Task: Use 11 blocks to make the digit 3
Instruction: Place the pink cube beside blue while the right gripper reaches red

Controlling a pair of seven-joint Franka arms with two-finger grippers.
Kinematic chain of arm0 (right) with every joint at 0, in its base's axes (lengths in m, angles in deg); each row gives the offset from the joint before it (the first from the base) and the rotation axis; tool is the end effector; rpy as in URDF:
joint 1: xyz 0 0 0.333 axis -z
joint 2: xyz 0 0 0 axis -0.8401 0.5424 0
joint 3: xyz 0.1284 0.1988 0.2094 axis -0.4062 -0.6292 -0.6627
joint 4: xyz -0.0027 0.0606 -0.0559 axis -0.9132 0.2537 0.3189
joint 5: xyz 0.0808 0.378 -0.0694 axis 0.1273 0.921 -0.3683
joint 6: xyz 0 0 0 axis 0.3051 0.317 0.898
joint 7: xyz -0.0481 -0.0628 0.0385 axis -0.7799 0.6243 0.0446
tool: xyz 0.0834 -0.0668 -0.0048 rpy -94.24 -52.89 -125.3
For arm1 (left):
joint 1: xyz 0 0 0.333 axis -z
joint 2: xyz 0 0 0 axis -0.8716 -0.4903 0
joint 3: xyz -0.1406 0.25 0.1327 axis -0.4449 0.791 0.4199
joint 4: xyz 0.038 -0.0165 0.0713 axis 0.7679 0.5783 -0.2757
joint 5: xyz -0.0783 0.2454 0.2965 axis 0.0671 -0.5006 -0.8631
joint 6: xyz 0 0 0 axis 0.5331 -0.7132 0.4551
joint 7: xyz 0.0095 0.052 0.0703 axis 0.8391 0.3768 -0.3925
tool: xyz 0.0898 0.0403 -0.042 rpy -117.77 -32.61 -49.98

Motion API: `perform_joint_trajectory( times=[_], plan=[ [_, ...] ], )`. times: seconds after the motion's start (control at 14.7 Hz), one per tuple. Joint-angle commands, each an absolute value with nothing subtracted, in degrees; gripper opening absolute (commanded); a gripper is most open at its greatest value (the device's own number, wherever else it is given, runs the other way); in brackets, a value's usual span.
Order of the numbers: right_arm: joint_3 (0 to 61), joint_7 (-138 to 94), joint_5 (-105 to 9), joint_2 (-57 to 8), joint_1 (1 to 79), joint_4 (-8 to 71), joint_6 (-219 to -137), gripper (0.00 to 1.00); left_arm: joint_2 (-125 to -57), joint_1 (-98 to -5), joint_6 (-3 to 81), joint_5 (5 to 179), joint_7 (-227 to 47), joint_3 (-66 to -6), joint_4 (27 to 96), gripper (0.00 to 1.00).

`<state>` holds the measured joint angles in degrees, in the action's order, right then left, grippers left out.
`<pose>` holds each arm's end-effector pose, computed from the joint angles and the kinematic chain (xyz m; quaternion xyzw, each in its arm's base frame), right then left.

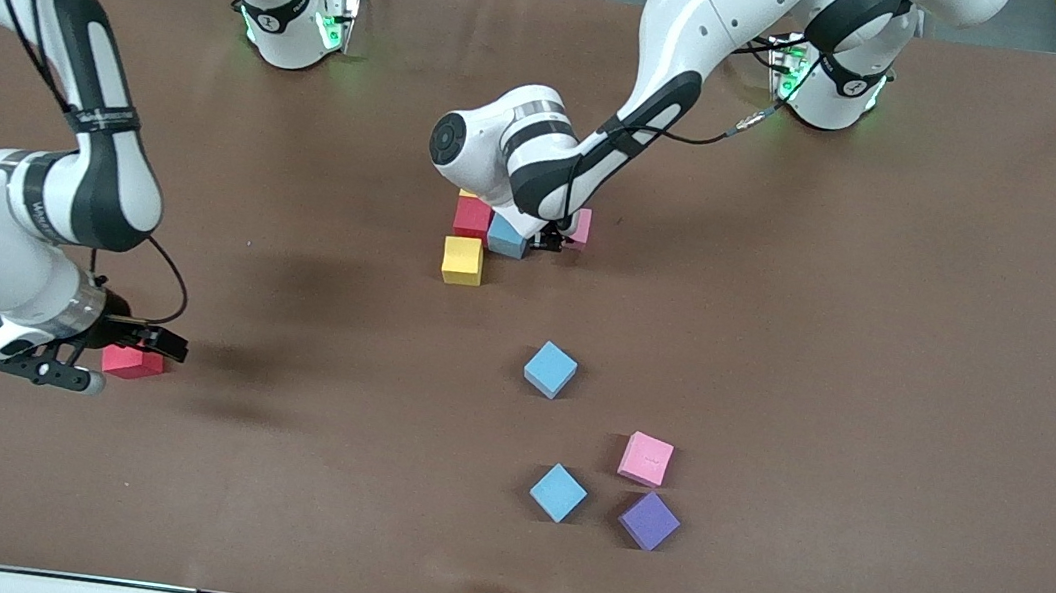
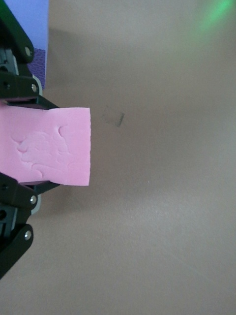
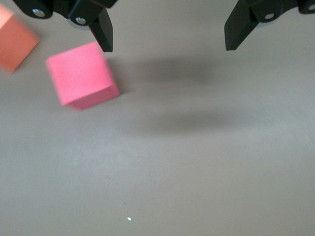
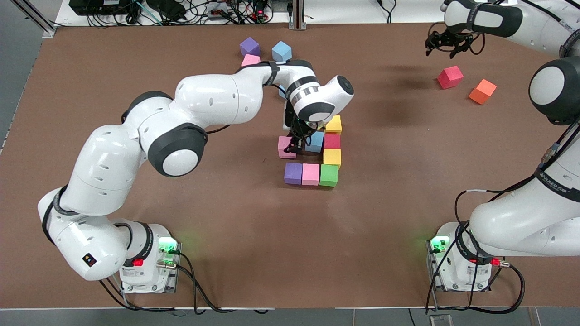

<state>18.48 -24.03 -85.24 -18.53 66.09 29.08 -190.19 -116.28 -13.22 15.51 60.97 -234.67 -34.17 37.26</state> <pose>0.6771 -0.0352 0.3019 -0.9996 0.0002 -0.0140 0.0264 0.3644 -0.5734 0.1836 -0.7270 -0.6321 -0.1332 0.2328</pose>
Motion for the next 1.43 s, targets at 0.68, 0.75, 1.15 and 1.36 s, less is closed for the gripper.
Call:
perform_joint_trajectory(
  times=[0.68,0.75,1.15,1.36],
  plan=[
    [17.8,3.1,-87.8,-10.7,69.9,21.5,-190.2,1.0,-116.8,-7.7,17.4,57.0,-236.8,-27.0,33.9,0.04],
    [17.8,4.4,-88.0,-10.6,69.9,21.4,-190.2,1.0,-116.8,-7.1,17.7,57.0,-236.8,-26.2,33.6,0.04],
    [18.3,12.6,-88.9,-9.4,70.4,19.2,-190.2,1.0,-117.0,-4.8,20.2,57.0,-237.9,-25.1,33.5,0.04],
    [18.3,12.7,-89.3,-9.0,70.4,19.1,-190.2,1.0,-117.3,-4.3,20.3,57.0,-238.3,-25.1,33.5,0.04]
  ],
)
